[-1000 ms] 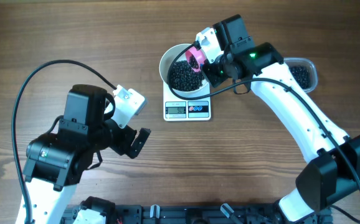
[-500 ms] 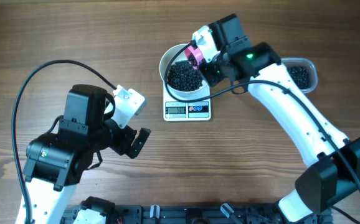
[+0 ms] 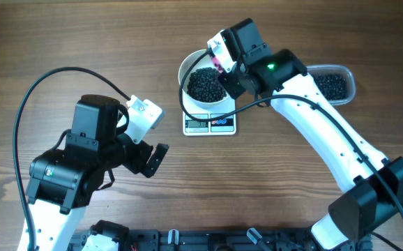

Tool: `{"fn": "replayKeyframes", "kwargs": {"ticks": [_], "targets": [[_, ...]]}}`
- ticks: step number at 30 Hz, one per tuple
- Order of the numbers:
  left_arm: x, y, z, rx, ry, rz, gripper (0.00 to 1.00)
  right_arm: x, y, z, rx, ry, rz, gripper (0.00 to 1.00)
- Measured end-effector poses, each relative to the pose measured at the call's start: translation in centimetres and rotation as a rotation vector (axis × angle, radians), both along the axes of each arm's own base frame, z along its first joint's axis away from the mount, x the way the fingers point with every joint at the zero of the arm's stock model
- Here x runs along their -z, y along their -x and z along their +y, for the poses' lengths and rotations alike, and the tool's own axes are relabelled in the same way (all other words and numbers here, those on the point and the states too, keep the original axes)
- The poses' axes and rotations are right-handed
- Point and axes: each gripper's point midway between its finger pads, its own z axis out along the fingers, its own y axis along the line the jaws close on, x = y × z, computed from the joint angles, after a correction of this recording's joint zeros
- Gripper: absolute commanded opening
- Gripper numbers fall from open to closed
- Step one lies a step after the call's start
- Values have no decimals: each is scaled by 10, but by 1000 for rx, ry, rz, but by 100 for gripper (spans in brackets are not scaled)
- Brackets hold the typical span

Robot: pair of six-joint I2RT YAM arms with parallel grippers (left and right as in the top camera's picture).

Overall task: Scoop item into bowl and weigh 150g on scale
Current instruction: 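Tilt the scoop with the right gripper to pour beans into the bowl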

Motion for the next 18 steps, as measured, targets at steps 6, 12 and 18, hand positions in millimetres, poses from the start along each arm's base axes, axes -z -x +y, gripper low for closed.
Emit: {"fn": "replayKeyframes", "kwargs": {"ticks": [6, 12, 18], "targets": [[0, 0, 0, 0, 0, 0, 100, -3, -1, 4, 11, -29, -6, 4], [0, 0, 0, 0, 0, 0, 100, -2, 5, 12, -9, -75, 29, 4], [0, 0, 0, 0, 0, 0, 100, -18, 4, 3, 17, -47, -9, 4]]}}
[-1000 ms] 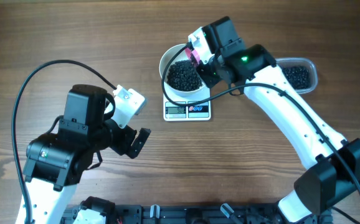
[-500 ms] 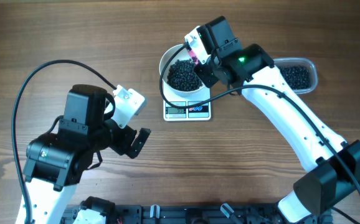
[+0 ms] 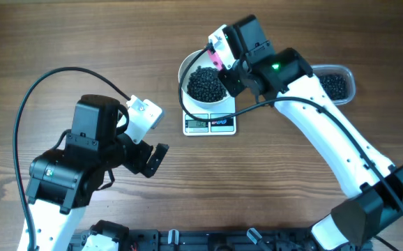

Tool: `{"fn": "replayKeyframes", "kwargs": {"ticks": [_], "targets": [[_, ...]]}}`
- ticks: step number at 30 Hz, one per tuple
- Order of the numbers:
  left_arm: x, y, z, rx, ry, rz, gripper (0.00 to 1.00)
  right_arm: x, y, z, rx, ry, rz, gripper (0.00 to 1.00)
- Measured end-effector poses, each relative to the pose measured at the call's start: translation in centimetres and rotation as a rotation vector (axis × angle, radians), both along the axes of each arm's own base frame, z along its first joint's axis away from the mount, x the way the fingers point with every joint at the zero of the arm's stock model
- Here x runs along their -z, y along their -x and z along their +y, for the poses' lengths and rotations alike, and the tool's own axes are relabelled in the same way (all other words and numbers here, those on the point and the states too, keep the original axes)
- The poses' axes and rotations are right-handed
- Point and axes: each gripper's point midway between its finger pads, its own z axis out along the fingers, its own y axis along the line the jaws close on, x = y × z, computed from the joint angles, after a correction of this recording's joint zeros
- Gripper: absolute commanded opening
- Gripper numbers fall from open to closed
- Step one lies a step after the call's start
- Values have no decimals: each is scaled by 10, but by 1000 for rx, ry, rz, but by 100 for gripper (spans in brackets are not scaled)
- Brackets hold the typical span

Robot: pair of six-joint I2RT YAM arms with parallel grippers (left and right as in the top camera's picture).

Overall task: Scoop item into bowl and weigh 150g on scale
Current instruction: 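Tilt the scoop with the right gripper to pour beans into the bowl, then move the empty scoop right back over the bean tub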

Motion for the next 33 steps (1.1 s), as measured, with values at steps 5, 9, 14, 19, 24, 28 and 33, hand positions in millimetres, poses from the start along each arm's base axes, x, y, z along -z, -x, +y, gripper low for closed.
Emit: {"fn": "replayKeyframes", "kwargs": {"ticks": [5, 9, 14, 19, 24, 28, 33], "targets": [[0, 0, 0, 0, 0, 0, 100, -9, -8, 5, 3, -26, -46, 5], [0, 0, 0, 0, 0, 0, 100, -3, 2, 3, -8, -20, 0, 4], [0, 0, 0, 0, 0, 0, 100, -3, 11, -21, 41, 74, 15, 4], [0, 0, 0, 0, 0, 0, 100, -20, 26, -98, 201, 207, 41, 4], [0, 0, 0, 0, 0, 0, 100, -29, 36, -194, 434, 343, 84, 4], [0, 0, 0, 0, 0, 0, 100, -30, 47, -231, 519, 443, 117, 5], [0, 0, 0, 0, 0, 0, 100, -11, 50, -242, 533, 521, 173, 5]]}}
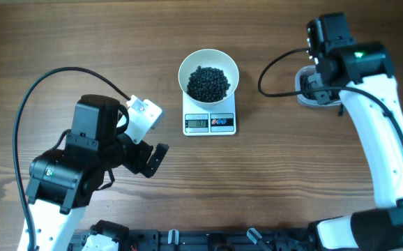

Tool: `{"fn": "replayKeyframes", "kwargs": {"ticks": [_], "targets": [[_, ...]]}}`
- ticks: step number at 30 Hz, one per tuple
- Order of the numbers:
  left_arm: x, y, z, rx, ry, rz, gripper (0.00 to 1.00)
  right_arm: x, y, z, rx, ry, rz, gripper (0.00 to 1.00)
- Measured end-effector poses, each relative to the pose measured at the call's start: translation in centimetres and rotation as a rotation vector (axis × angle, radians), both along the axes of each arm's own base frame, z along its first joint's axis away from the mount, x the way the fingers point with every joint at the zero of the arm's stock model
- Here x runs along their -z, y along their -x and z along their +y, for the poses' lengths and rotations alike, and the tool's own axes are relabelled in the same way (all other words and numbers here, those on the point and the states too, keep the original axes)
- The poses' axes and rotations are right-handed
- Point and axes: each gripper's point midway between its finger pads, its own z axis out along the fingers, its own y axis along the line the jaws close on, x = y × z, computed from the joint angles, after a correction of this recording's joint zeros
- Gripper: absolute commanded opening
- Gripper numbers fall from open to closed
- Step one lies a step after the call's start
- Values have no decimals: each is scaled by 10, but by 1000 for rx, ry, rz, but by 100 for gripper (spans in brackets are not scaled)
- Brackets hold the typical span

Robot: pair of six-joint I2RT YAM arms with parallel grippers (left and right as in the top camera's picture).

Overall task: Scoop item into bowl and weigh 150g on scale
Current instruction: 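Move the empty scoop right back over the bean tub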

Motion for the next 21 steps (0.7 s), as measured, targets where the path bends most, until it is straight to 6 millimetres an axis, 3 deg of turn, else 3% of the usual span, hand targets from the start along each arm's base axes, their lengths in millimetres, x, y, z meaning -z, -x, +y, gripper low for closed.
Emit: {"fn": "replayKeyframes", "kwargs": {"ticks": [4, 7, 15, 21], "targets": [[0, 0, 0, 0, 0, 0, 100, 44, -1, -6, 23, 68, 140, 4], [0, 0, 0, 0, 0, 0, 100, 68, -12, -13, 52, 134, 174, 5], [0, 0, 0, 0, 0, 0, 100, 89, -36, -19, 74, 206, 141, 4], [0, 0, 0, 0, 0, 0, 100, 91, -45, -18, 78, 208, 102, 4]]}}
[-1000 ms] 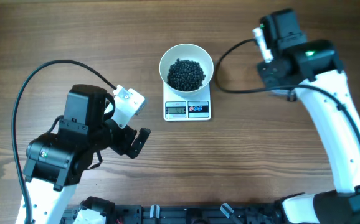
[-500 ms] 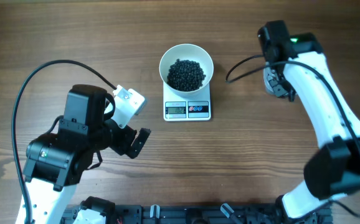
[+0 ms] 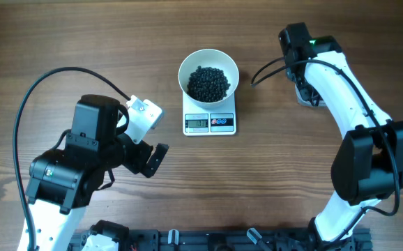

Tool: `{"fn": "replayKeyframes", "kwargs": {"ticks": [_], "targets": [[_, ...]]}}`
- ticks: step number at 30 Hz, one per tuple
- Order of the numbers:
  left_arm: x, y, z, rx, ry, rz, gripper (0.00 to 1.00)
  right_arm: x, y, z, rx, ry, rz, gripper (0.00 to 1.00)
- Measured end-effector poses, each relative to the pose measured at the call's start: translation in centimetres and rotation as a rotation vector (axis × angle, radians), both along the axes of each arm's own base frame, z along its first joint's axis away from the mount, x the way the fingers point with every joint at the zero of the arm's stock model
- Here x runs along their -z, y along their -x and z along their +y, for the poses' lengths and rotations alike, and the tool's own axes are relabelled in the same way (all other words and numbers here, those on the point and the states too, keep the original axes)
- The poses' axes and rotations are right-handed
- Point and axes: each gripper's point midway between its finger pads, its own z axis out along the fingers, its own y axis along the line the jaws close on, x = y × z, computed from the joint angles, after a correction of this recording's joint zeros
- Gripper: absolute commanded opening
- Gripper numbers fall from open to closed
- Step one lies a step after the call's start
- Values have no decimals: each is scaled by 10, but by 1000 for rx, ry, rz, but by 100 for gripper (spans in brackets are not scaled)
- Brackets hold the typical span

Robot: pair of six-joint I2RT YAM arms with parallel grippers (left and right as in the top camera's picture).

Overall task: Scoop item into bowl and weigh 150g on scale
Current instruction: 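Move the empty scoop right back over the bean tub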

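A white bowl [image 3: 208,61] with a heap of black beans [image 3: 208,82] stands on the small white scale [image 3: 210,123], whose display faces the near side. My right arm's wrist [image 3: 298,40] hovers at the far right above the bean container [image 3: 306,95], of which only a grey corner shows. The wrist and forearm hide the right gripper's fingers and whatever they hold. My left gripper [image 3: 155,160] hangs low at the left front, well away from the scale, with its fingers apart and nothing between them.
A black cable [image 3: 268,64] loops from the right wrist toward the bowl's right side. The left arm's bulky body [image 3: 83,160] and its cable fill the left front. A black rack [image 3: 187,240] runs along the near edge.
My right wrist has shifted left over the container and the forearm now lies across it, hiding nearly all of it. Bowl, scale and left arm stand as before.
My right gripper held a pink scoop over the bowl on the scale and was still there at the following moment. Then it was back over the bean container at the right, with the bowl left heaped with beans. Now it hovers there, shifted left.
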Motion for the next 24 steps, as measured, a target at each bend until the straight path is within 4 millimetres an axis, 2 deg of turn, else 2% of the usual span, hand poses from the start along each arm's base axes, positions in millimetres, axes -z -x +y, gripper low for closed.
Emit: {"fn": "replayKeyframes", "kwargs": {"ticks": [9, 18, 24], "targets": [[0, 0, 0, 0, 0, 0, 100, 10, -4, -4, 7, 9, 11, 4], [0, 0, 0, 0, 0, 0, 100, 37, -3, 15, -37, -142, 90, 4], [0, 0, 0, 0, 0, 0, 100, 36, -11, 26, -27, -266, 64, 4]]}}
